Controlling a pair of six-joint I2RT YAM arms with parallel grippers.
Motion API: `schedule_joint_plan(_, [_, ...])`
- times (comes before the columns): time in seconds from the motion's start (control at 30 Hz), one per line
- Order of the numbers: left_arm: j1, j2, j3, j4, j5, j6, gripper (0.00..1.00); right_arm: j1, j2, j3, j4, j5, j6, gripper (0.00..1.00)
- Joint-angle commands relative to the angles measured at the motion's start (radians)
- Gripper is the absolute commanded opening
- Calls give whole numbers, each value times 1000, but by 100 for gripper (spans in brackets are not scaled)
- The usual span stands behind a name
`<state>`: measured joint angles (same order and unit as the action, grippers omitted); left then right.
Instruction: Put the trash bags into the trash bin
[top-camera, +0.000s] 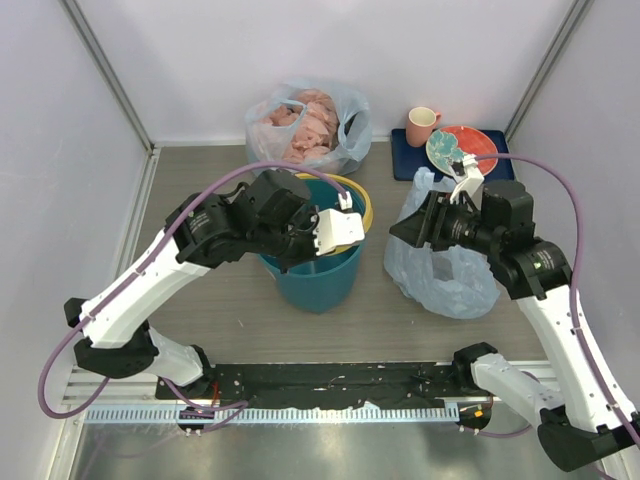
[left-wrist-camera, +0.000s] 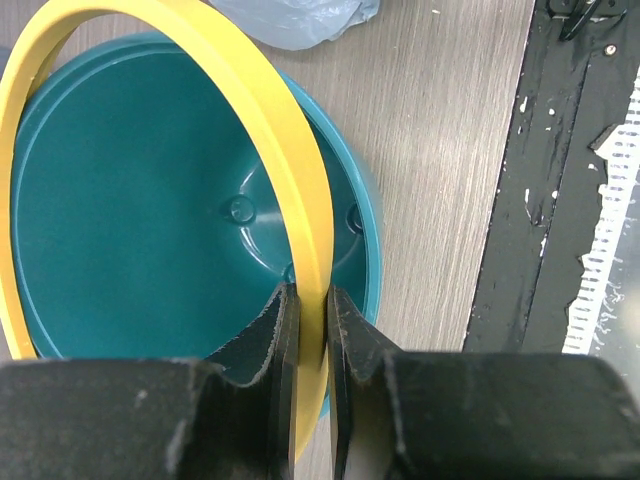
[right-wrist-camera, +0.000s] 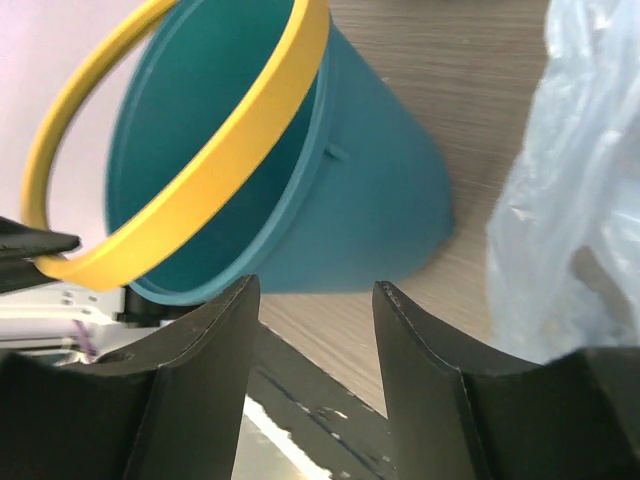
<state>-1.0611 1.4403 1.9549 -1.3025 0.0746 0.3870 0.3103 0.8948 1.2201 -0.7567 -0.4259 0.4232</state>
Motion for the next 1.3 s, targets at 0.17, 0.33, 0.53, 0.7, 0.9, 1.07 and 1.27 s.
schedule_joint_plan(0.17, [1,-44,7,95,-2,-11,0,0,19,-114,335,-126,269,53])
schedule_joint_plan(0.33, [1,-41,10,104,1,-17,0,12,58,-146,364,-74,253,48])
schedule_joint_plan(0.53, [3,-37,13,108,5,-20,0,61,102,-148,415,-30,267,48])
schedule_joint_plan(0.7, [3,-40,4,108,10,-23,0,107,108,-157,438,1,273,52])
schedule_joint_plan(0.9, [4,-35,18,117,16,-37,0,122,133,-185,402,87,239,47])
schedule_joint_plan(1.07, [19,-40,22,124,27,-54,0,127,159,-180,410,111,226,34])
schedule_joint_plan(1.27, [124,-57,45,163,97,-115,0,127,155,-142,339,176,163,1])
